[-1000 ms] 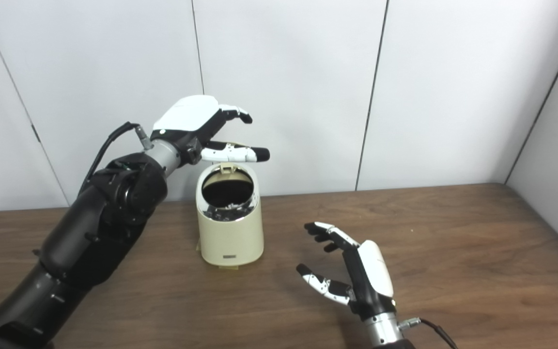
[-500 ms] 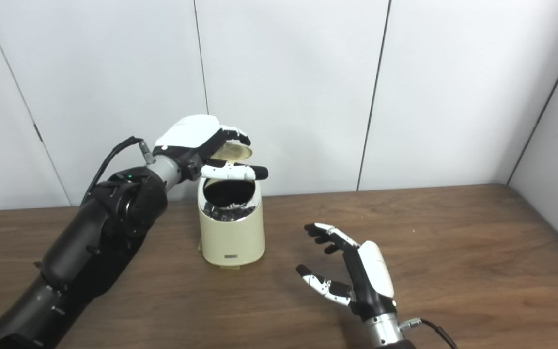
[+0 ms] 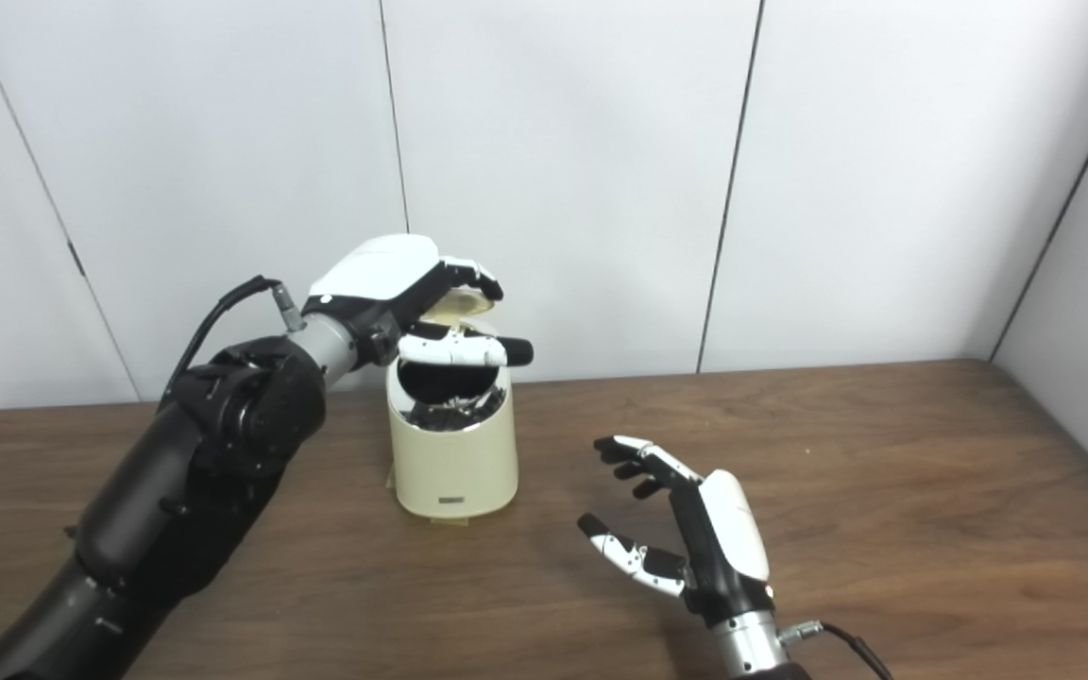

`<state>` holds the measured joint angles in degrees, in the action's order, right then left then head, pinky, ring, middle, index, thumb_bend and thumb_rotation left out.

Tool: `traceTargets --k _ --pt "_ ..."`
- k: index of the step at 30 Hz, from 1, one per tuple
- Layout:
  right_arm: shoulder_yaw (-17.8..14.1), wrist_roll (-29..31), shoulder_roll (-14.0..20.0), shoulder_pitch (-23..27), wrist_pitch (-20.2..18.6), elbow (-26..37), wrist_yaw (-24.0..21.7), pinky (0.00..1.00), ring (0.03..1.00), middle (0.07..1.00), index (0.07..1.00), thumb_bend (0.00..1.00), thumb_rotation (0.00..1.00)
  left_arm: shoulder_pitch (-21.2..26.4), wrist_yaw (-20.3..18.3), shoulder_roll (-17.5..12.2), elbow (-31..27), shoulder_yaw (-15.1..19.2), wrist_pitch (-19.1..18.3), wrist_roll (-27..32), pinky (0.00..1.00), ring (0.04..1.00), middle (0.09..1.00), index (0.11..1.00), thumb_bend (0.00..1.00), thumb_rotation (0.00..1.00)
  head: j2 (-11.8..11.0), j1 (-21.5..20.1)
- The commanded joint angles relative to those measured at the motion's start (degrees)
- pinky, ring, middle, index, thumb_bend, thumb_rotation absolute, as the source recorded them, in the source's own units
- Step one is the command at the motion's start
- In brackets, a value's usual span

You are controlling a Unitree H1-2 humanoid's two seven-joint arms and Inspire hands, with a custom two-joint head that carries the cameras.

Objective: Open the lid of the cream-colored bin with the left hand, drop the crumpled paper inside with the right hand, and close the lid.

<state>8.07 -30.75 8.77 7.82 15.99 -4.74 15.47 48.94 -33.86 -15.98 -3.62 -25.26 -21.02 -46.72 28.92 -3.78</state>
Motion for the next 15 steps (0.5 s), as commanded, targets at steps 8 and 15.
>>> traceTargets --k 8,15 --pt "0.1 0.2 -0.6 -2.2 0.3 -1.1 -0.1 0.55 0.671 0.715 0.727 0.26 0.32 1.8 -1.2 -0.2 -1.9 0.0 0.0 -1.6 0.76 0.838 0.839 0.814 1.00 1.00 1.0 -0.4" --pt "-0.1 0.4 -0.9 -3.1 -1.5 1.1 -1.4 0.57 0.685 0.720 0.732 0.26 0.31 0.0 -1.1 -0.3 -0.6 -0.2 0.4 -1.5 0.79 0.847 0.833 0.818 1.00 1.00 1.8 -0.8"
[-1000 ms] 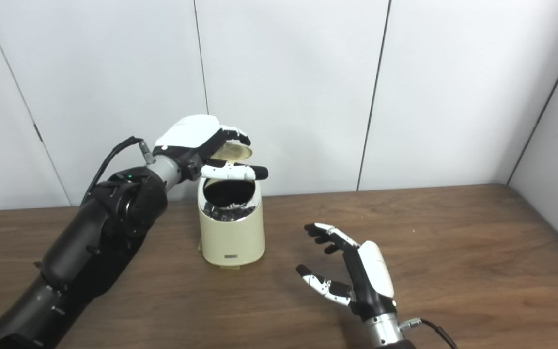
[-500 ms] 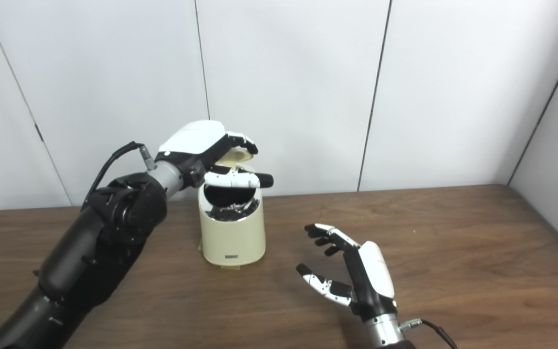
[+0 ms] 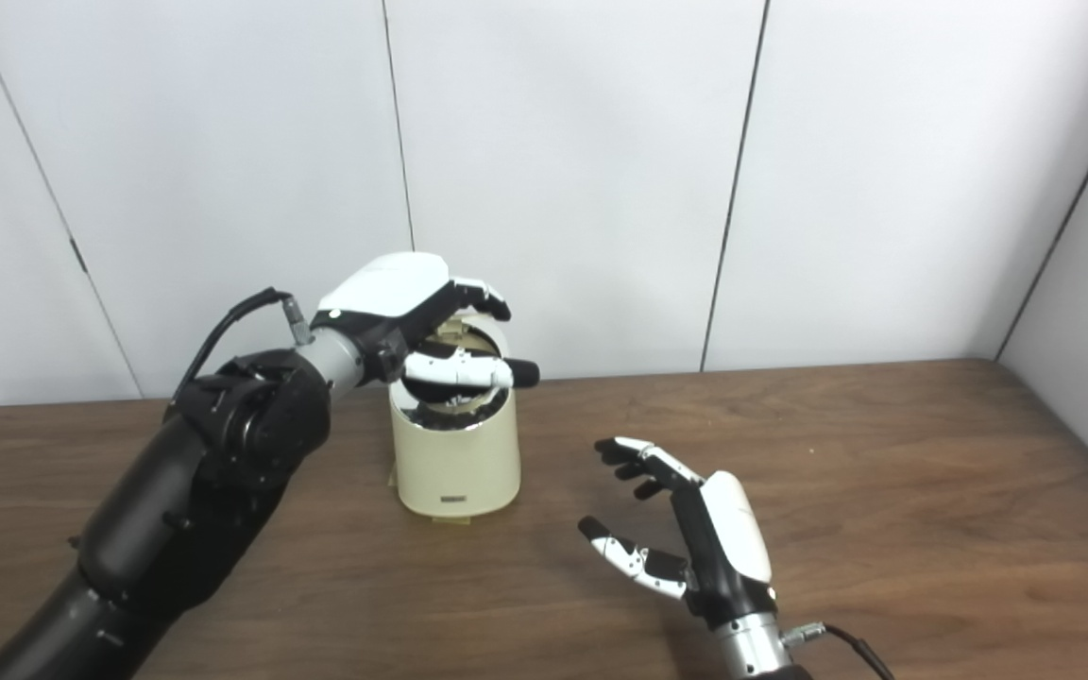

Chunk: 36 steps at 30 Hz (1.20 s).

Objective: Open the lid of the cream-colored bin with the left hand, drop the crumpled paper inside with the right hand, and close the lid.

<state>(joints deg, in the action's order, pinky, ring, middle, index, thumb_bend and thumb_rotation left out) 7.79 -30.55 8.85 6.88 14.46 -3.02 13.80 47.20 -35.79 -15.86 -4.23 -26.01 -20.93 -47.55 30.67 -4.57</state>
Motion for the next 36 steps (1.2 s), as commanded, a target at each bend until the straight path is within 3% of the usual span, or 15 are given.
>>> traceTargets --k 1,6,11,17,20,26,29,31,36 --pt "0.2 0.2 -1.1 -2.2 -0.2 -0.3 0.1 0.57 0.686 0.721 0.733 0.26 0.31 1.5 1.0 -0.4 0.3 0.6 0.4 -0.7 0.79 0.846 0.832 0.816 1.00 1.00 0.1 -0.1" --pt "0.1 0.4 -1.2 -2.4 -0.8 0.5 -0.4 0.58 0.689 0.723 0.732 0.27 0.34 0.2 1.3 -0.1 1.4 1.0 0.3 -0.1 0.79 0.854 0.841 0.819 1.00 1.00 0.6 -0.3" --pt "0.1 0.3 -1.1 -2.6 -1.0 1.1 -0.6 0.57 0.688 0.724 0.731 0.27 0.34 -1.6 2.4 0.1 2.0 1.0 0.6 0.1 0.70 0.799 0.816 0.801 1.00 1.00 1.0 -0.4" --pt "0.1 0.4 -0.7 -2.6 -0.5 1.2 -0.7 0.56 0.675 0.718 0.728 0.27 0.33 -3.6 4.0 0.0 2.8 0.3 2.3 -0.2 0.66 0.750 0.778 0.781 1.00 1.00 1.2 -0.4" --pt "0.1 0.1 -0.7 -2.8 -1.3 1.7 -1.0 0.56 0.678 0.720 0.732 0.27 0.36 -4.5 4.6 0.4 2.9 0.3 2.3 0.0 0.58 0.696 0.734 0.761 1.00 1.00 1.4 -0.5" --pt "0.1 0.1 -1.1 -3.1 -2.6 2.8 -1.4 0.57 0.684 0.723 0.731 0.28 0.35 -6.1 3.9 0.5 2.2 -0.3 1.6 0.3 0.58 0.683 0.711 0.770 1.00 1.00 1.8 -0.5" --pt "0.3 -0.1 -1.0 -3.0 -2.6 3.0 -1.5 0.57 0.686 0.724 0.732 0.27 0.35 -6.8 3.8 0.7 2.3 -0.4 2.0 1.0 0.51 0.634 0.673 0.760 1.00 1.00 2.0 -0.6" --pt "0.2 -0.1 -1.2 -3.1 -3.1 3.2 -1.7 0.57 0.687 0.725 0.732 0.27 0.36 -7.1 3.4 0.7 2.0 -0.5 1.9 1.3 0.41 0.542 0.598 0.743 1.00 1.00 2.1 -0.6" --pt "0.3 -0.1 -1.3 -3.1 -3.4 3.7 -2.0 0.58 0.691 0.728 0.733 0.27 0.35 -7.4 2.1 0.6 1.3 -1.1 1.5 1.2 0.51 0.613 0.660 0.735 1.00 1.00 2.4 -0.7"
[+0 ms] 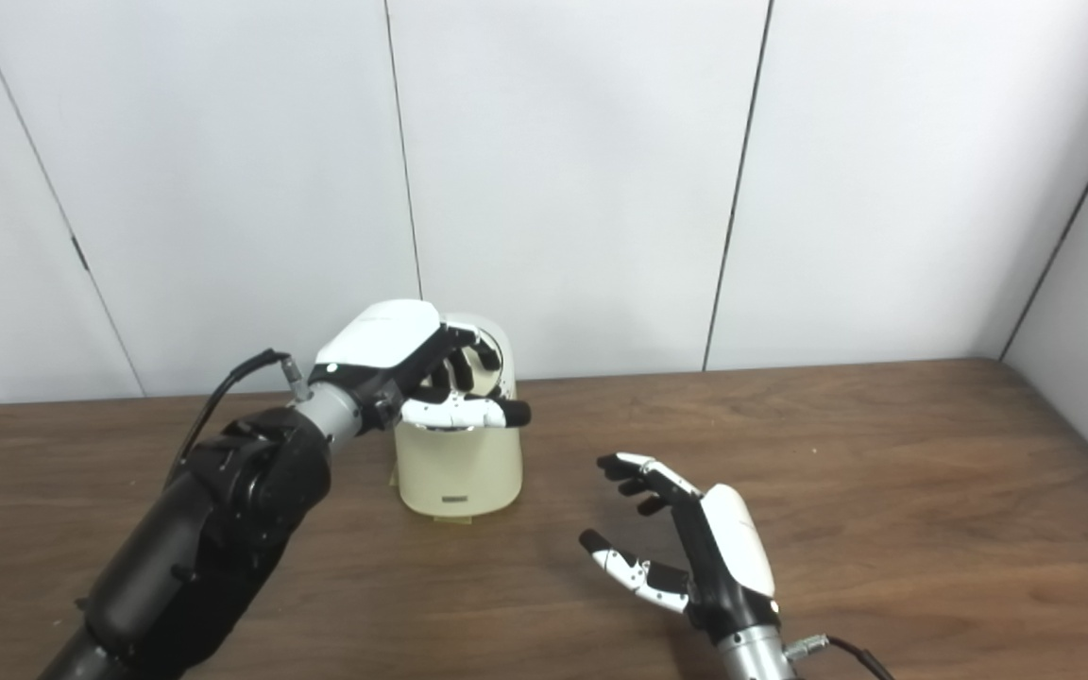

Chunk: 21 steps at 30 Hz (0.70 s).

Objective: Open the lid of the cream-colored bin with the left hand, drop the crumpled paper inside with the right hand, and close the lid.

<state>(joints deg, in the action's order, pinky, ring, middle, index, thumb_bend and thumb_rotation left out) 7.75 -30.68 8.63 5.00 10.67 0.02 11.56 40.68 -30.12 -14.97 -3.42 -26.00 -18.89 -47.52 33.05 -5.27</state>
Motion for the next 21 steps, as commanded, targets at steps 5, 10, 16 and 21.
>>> traceTargets --k 5,10,16,21 --pt "0.4 -0.4 -1.2 -1.2 0.2 1.1 0.2 0.56 0.676 0.722 0.728 0.27 0.32 -1.6 -3.2 -0.3 0.4 -1.4 -0.3 1.2 0.54 0.648 0.684 0.722 1.00 1.00 0.3 -0.1" --pt "0.4 -0.2 -1.3 -1.2 0.3 1.4 0.2 0.56 0.679 0.723 0.730 0.27 0.33 -1.6 -3.1 -1.0 0.4 -2.6 0.6 -0.3 0.59 0.679 0.709 0.725 1.00 1.00 0.8 -0.1" --pt "0.7 -0.4 -1.3 -1.2 -0.5 1.9 -0.4 0.55 0.671 0.721 0.733 0.27 0.36 -2.5 1.8 -2.0 2.8 -6.9 5.4 -8.2 0.75 0.766 0.763 0.741 1.00 0.99 0.9 -0.5" --pt "0.8 -0.7 -1.7 -1.2 -1.2 2.1 -0.4 0.55 0.674 0.726 0.734 0.28 0.36 -2.8 2.2 -1.2 5.7 -6.4 5.5 -9.3 0.74 0.781 0.786 0.776 1.00 0.99 1.1 -0.7"
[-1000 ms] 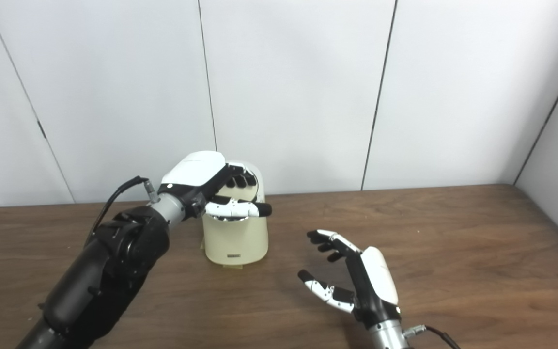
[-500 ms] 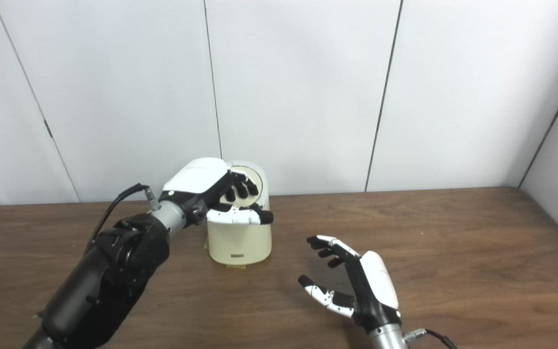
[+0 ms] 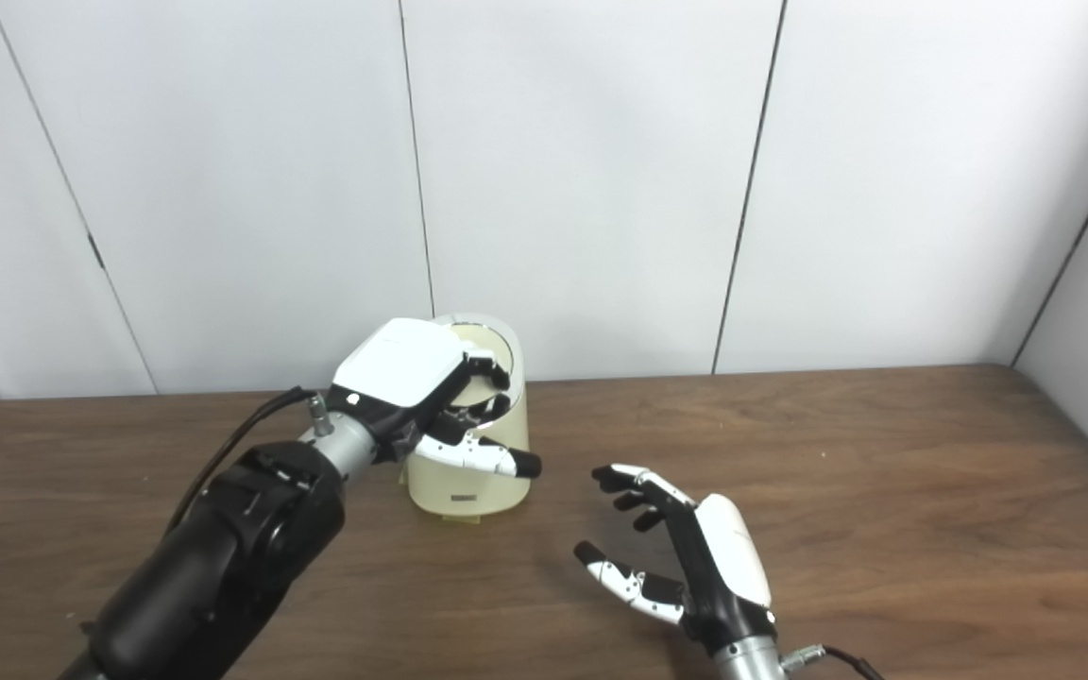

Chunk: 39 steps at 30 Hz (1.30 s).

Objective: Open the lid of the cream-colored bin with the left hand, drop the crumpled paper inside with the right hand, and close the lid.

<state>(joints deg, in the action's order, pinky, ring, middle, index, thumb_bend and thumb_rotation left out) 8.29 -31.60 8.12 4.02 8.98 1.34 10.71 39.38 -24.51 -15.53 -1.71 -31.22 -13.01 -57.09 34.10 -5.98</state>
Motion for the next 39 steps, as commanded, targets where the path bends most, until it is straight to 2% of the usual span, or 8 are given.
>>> traceTargets --k 1,6,10,12,16,23,33,39 --pt "0.2 0.4 -1.3 -0.2 0.4 0.7 0.3 0.54 0.668 0.724 0.735 0.28 0.36 -1.4 -3.4 -0.5 4.4 -1.2 -0.2 0.0 0.74 0.781 0.786 0.777 1.00 0.99 0.1 0.0" --pt "0.3 1.2 -1.7 -0.2 -0.5 1.2 -0.6 0.51 0.650 0.736 0.741 0.29 0.36 -1.2 -4.3 -0.6 5.0 -1.3 0.5 -0.2 0.74 0.774 0.777 0.770 1.00 0.99 0.2 -0.2" --pt "0.4 0.5 -1.8 0.0 0.1 1.0 -0.3 0.54 0.672 0.728 0.733 0.29 0.31 -1.8 -5.2 -0.7 5.4 -0.8 1.3 1.5 0.71 0.734 0.746 0.741 1.00 0.97 0.4 -0.3" --pt "0.4 0.5 -1.9 0.0 -0.4 1.3 -0.6 0.55 0.679 0.729 0.732 0.29 0.29 -2.0 -6.4 -0.8 5.7 -0.8 1.6 3.1 0.70 0.728 0.745 0.739 1.00 0.97 0.4 -0.3" --pt "0.4 0.5 -2.2 -0.1 -1.8 2.2 -1.5 0.57 0.690 0.735 0.738 0.29 0.26 -2.2 -10.0 -1.0 5.9 -1.1 1.2 6.4 0.60 0.671 0.703 0.723 1.00 0.97 0.6 -0.3" --pt "0.4 0.9 -2.5 0.1 -1.2 1.7 -1.4 0.56 0.686 0.731 0.735 0.28 0.28 -1.8 -14.6 -1.9 6.5 -3.0 0.7 9.7 0.55 0.610 0.646 0.680 1.00 0.99 0.7 -0.6" --pt "0.5 0.3 -2.5 0.3 -1.4 1.8 -1.3 0.57 0.691 0.731 0.734 0.28 0.29 -2.0 -17.0 -2.6 6.1 -3.5 -0.6 11.0 0.57 0.620 0.666 0.702 1.00 0.94 0.9 -0.6" --pt "0.4 0.6 -2.7 0.4 -1.4 1.8 -1.2 0.57 0.689 0.729 0.732 0.28 0.28 -2.3 -16.2 -3.1 7.7 -5.1 0.4 9.5 0.55 0.596 0.641 0.707 1.00 0.95 1.0 -0.9"
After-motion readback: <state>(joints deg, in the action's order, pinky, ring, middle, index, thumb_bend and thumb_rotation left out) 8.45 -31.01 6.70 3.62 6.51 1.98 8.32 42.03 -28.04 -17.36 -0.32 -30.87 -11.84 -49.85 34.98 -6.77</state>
